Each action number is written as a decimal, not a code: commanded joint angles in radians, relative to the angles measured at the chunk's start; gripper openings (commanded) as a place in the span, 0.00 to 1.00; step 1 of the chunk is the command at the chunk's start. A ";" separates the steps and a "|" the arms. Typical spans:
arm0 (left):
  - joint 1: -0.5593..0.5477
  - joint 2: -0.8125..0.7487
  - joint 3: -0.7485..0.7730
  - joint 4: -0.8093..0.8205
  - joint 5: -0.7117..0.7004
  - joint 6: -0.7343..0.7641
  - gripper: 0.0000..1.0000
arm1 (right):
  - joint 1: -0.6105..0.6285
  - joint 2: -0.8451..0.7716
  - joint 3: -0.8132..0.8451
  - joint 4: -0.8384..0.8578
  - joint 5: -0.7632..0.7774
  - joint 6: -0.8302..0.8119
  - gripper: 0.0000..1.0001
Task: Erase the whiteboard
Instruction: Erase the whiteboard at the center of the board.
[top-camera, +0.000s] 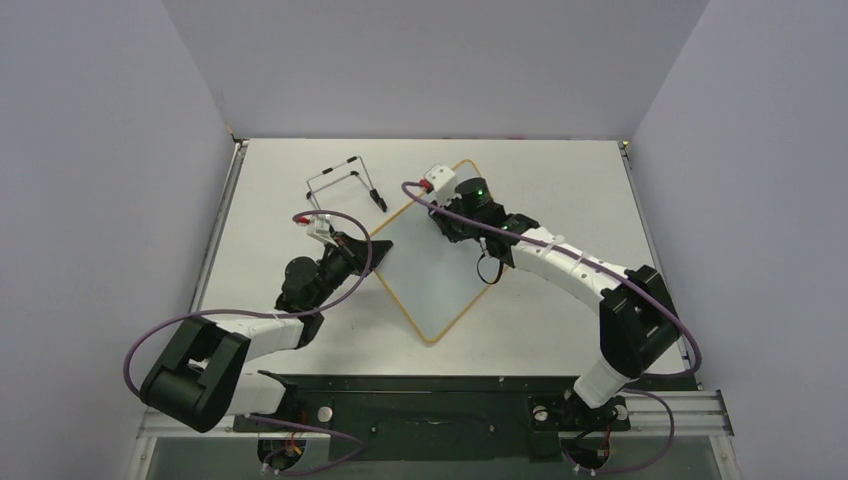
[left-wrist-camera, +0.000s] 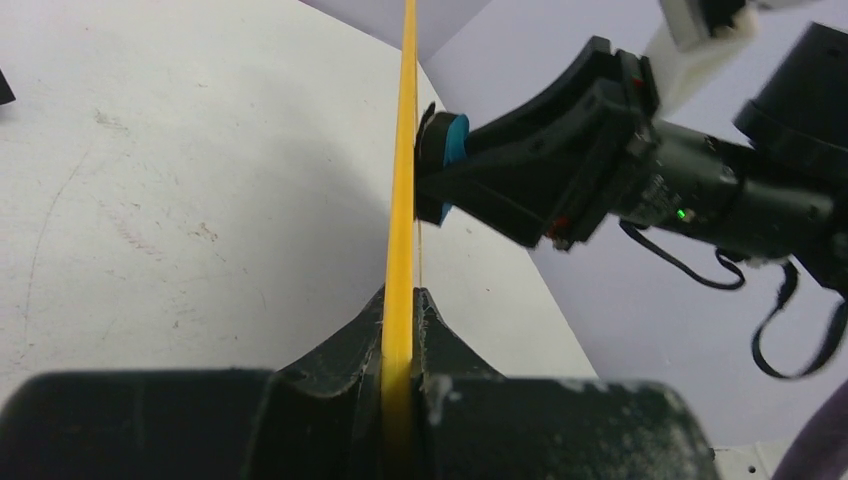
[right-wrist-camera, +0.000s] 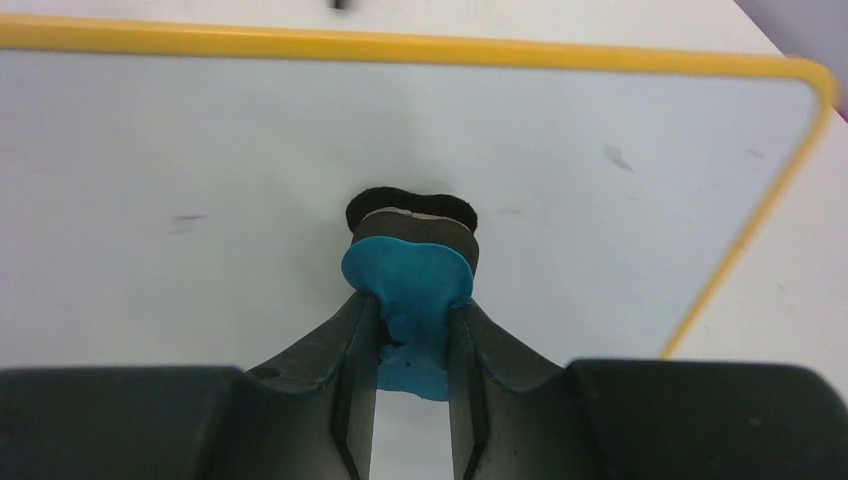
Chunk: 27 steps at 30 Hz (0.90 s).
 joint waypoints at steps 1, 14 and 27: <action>-0.009 -0.003 0.072 0.129 0.056 -0.025 0.00 | 0.170 -0.066 0.052 -0.042 -0.093 -0.067 0.00; -0.015 -0.037 0.082 0.069 0.074 -0.002 0.00 | 0.110 0.027 0.212 -0.108 0.061 0.003 0.00; -0.016 -0.048 0.106 0.040 0.068 0.011 0.00 | -0.064 0.086 0.147 -0.135 -0.028 0.021 0.00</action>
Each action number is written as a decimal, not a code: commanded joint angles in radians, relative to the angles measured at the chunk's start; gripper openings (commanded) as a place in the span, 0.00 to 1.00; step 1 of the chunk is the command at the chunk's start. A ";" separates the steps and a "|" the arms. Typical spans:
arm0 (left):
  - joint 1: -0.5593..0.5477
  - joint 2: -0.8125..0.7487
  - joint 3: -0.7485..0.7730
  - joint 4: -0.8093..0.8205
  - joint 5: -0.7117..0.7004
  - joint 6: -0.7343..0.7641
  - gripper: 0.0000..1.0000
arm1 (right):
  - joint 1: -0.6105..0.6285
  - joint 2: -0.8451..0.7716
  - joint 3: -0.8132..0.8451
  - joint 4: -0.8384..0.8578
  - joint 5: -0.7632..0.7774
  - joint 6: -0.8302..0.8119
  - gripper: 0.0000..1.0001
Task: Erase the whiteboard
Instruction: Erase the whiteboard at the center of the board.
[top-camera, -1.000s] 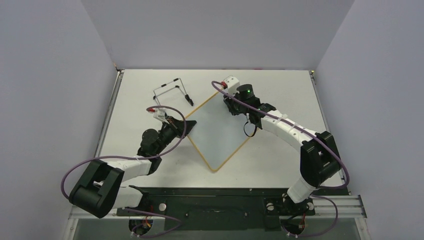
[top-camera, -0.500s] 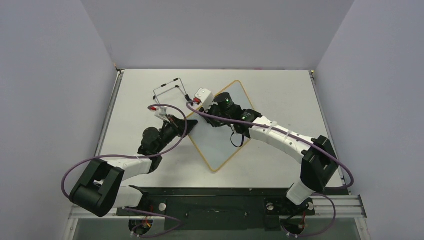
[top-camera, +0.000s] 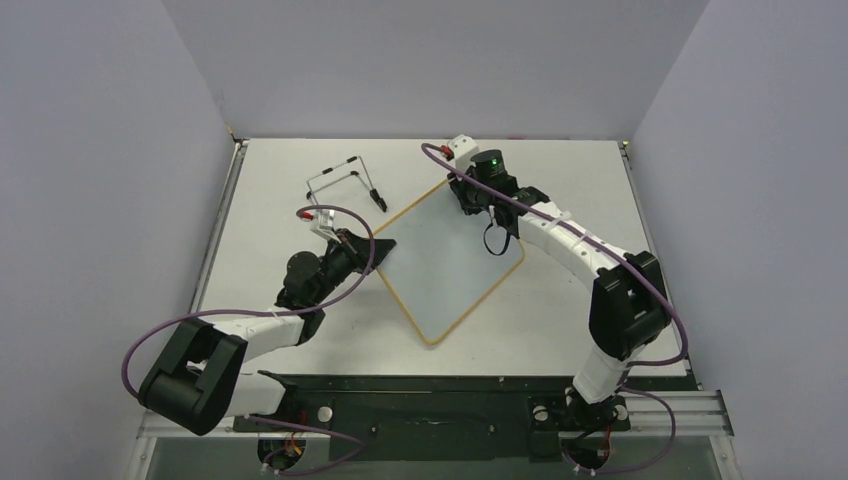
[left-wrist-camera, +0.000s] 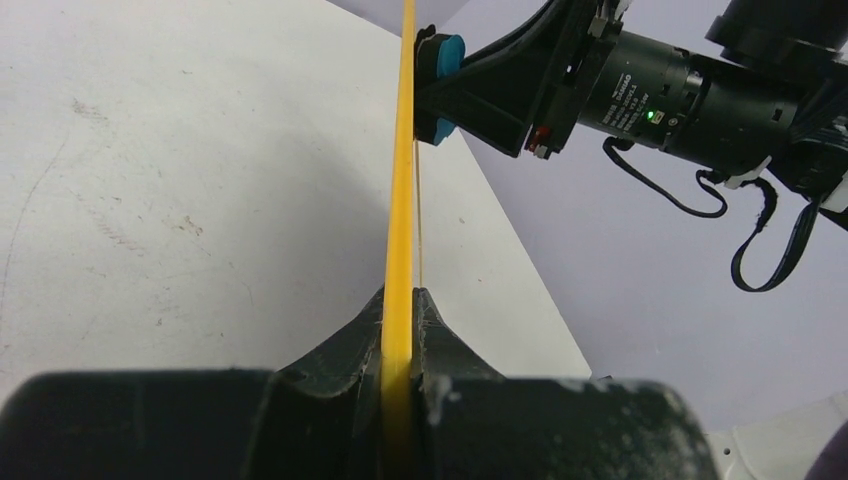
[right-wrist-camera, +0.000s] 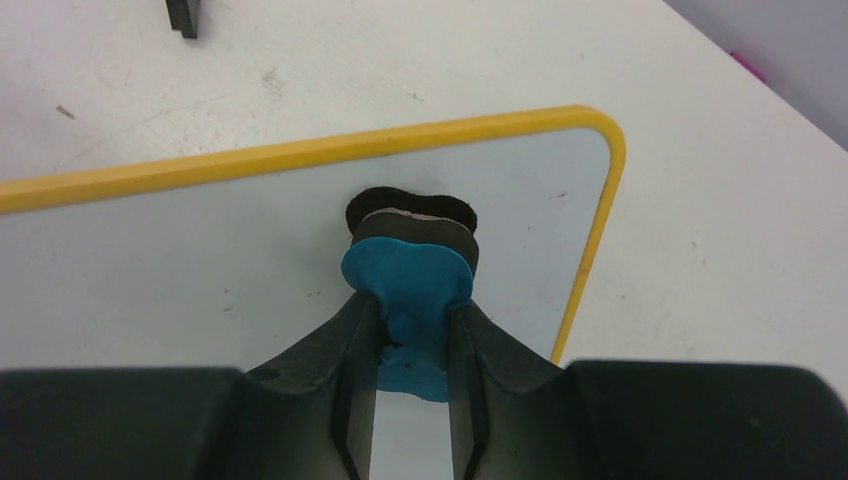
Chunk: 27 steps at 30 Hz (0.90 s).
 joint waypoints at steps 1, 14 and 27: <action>-0.011 -0.039 0.067 0.110 0.045 0.019 0.00 | 0.025 -0.029 -0.061 -0.012 -0.111 0.009 0.00; -0.010 -0.080 0.048 0.110 0.005 -0.001 0.00 | 0.297 -0.152 -0.179 0.054 -0.199 -0.048 0.00; -0.010 -0.067 0.037 0.155 -0.020 -0.028 0.00 | 0.454 -0.168 -0.301 0.029 -0.156 -0.200 0.00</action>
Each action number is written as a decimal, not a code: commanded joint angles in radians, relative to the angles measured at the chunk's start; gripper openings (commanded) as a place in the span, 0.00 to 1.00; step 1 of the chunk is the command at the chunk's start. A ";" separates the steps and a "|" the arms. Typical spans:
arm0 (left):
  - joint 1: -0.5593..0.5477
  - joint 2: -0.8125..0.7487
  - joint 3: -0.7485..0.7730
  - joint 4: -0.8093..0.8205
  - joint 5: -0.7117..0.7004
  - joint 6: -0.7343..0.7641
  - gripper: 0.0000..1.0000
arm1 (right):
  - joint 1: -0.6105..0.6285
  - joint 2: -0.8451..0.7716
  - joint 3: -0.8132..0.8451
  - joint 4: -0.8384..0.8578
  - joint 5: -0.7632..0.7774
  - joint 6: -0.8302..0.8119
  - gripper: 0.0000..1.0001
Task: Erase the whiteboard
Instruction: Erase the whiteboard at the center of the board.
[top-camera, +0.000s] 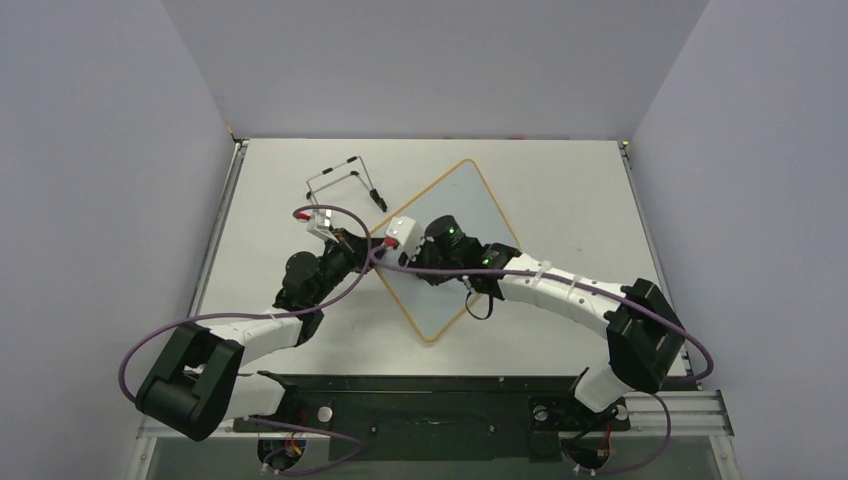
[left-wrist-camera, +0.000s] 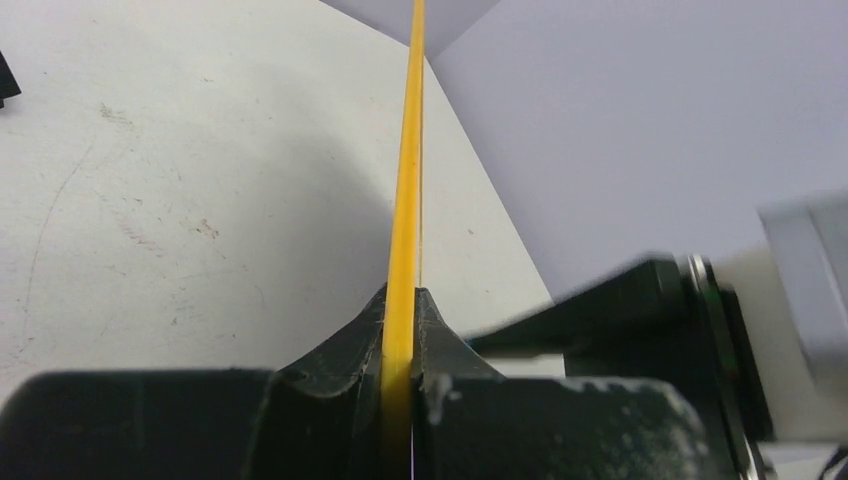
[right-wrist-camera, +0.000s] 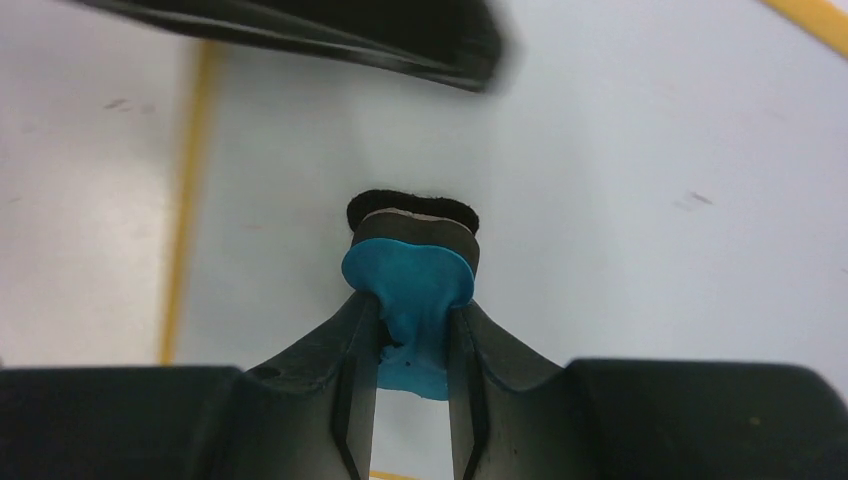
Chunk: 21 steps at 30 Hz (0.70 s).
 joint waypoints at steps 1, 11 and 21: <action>-0.011 -0.045 0.034 0.189 0.018 -0.013 0.00 | 0.174 -0.009 -0.035 -0.021 -0.017 -0.090 0.00; -0.009 -0.053 0.027 0.191 0.030 -0.008 0.00 | -0.034 -0.035 -0.070 0.041 -0.048 -0.013 0.00; -0.001 -0.063 0.017 0.195 0.046 -0.012 0.00 | -0.152 0.056 -0.060 0.068 -0.035 0.070 0.00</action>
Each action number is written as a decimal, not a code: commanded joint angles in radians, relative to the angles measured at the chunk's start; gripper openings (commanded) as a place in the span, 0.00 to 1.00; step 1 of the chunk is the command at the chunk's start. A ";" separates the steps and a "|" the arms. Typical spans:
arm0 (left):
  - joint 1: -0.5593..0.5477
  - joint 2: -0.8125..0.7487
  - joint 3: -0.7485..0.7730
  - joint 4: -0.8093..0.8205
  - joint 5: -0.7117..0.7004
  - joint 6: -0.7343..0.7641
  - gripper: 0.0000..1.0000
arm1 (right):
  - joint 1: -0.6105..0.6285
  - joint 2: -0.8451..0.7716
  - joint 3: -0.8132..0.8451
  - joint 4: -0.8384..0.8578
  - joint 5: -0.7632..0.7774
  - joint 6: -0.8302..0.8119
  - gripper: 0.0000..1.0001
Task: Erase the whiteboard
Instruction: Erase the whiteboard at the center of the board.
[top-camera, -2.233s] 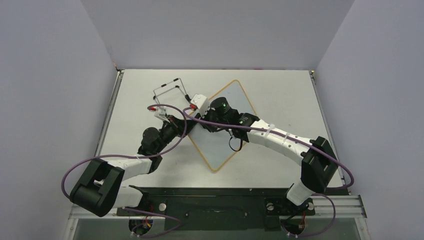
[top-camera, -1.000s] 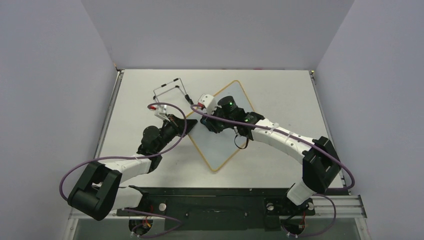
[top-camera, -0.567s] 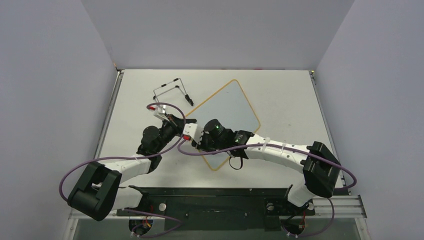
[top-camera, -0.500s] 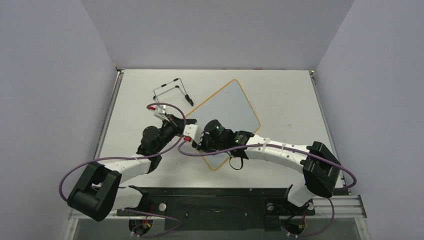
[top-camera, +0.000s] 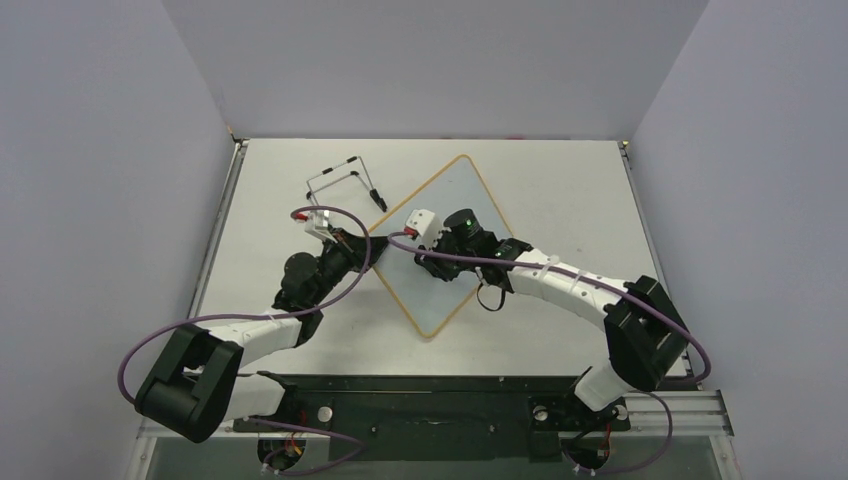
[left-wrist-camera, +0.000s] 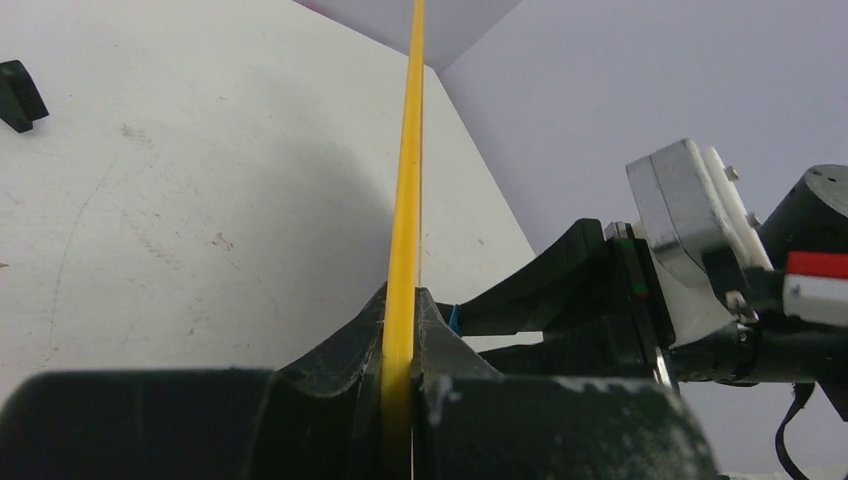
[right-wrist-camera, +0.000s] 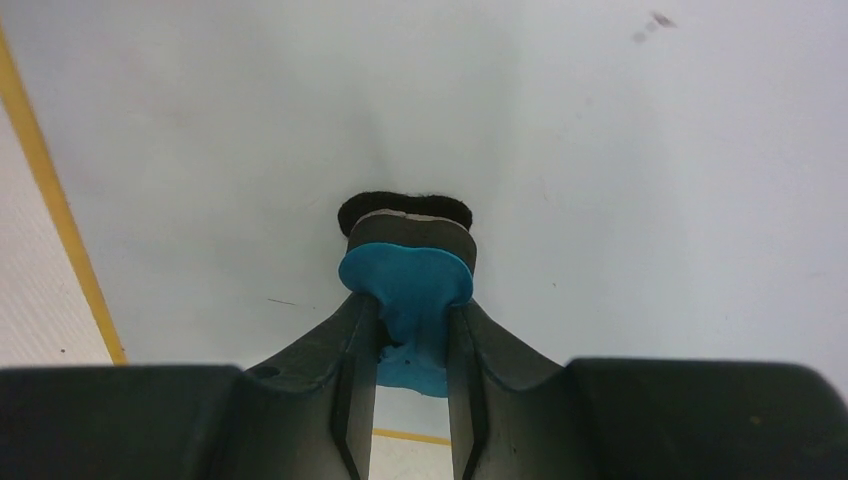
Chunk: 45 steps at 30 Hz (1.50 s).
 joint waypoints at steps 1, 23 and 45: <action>-0.003 -0.056 0.020 0.184 0.063 -0.036 0.00 | -0.162 0.074 0.007 0.089 0.028 0.130 0.00; 0.041 -0.129 -0.033 0.169 -0.095 -0.085 0.00 | 0.024 0.030 -0.066 0.156 -0.262 0.303 0.00; 0.071 -0.328 -0.134 0.061 -0.342 -0.167 0.00 | 0.152 0.099 -0.067 0.277 -0.261 0.533 0.00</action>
